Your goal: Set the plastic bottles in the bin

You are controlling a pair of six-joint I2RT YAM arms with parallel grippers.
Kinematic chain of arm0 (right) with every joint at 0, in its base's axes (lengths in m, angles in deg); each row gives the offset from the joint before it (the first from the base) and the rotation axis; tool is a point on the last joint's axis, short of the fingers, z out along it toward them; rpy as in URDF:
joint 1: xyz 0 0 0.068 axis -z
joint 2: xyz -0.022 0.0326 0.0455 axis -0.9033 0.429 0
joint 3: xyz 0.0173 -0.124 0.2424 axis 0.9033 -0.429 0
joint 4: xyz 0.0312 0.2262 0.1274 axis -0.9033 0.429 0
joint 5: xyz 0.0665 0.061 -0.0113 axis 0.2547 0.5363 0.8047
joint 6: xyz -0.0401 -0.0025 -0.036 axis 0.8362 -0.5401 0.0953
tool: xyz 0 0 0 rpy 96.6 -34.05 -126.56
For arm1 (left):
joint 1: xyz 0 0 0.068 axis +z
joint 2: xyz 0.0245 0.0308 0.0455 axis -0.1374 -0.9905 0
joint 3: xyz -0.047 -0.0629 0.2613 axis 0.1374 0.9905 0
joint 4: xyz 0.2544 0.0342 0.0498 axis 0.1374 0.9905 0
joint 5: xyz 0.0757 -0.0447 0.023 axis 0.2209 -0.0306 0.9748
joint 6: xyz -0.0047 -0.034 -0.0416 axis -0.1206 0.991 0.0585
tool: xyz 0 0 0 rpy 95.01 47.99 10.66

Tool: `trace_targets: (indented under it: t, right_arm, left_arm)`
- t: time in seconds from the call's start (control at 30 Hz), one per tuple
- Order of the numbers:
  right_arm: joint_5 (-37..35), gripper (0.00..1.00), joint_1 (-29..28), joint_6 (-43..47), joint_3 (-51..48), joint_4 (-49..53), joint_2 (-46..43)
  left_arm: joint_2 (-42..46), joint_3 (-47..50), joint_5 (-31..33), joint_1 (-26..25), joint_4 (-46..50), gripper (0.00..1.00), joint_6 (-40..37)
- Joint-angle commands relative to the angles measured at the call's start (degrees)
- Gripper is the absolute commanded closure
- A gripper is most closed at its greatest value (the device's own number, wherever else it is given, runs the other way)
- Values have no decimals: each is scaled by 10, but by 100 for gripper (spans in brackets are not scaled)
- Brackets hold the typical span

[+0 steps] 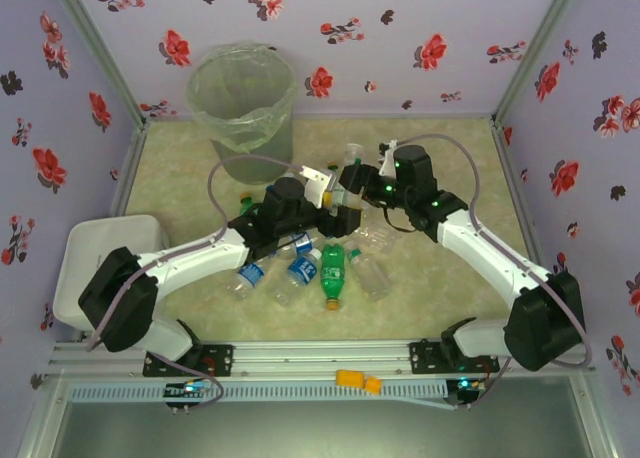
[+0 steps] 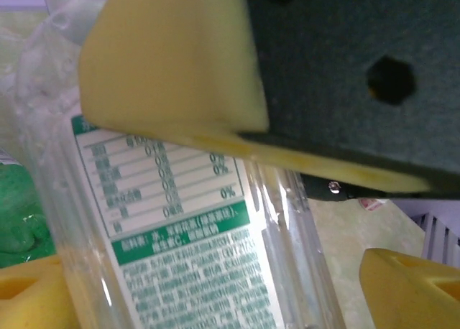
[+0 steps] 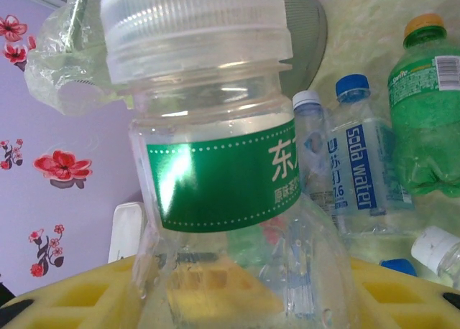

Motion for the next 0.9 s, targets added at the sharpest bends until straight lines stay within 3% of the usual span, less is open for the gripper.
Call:
trace_targets:
  t: [0.0, 0.23, 0.3, 0.4, 0.6, 0.77, 0.87]
  right_arm:
    - [6, 53, -6, -15, -9, -34, -19]
    - [2, 51, -10, -26, -10, -55, -11]
    - [2, 43, -10, -27, -5, -57, -7]
    - [-7, 24, -9, -22, 5, -53, -10]
    - [-86, 4, -5, 39, 30, 29, -40]
    - [-118, 0, 5, 69, 17, 64, -61]
    - [-123, 0, 7, 89, 8, 88, -61]
  left_arm:
    - [-13, -25, 12, 2, 15, 15, -24]
    - [-15, -35, 5, 4, 19, 48, -20]
    - [-10, -30, 6, 6, 13, 50, -15]
    - [0, -18, 9, 10, 3, 50, -3]
    - [40, 31, 33, 25, 7, 53, 28]
    - [110, 76, 54, 49, 43, 63, 36]
    - [156, 72, 70, 64, 83, 79, 14]
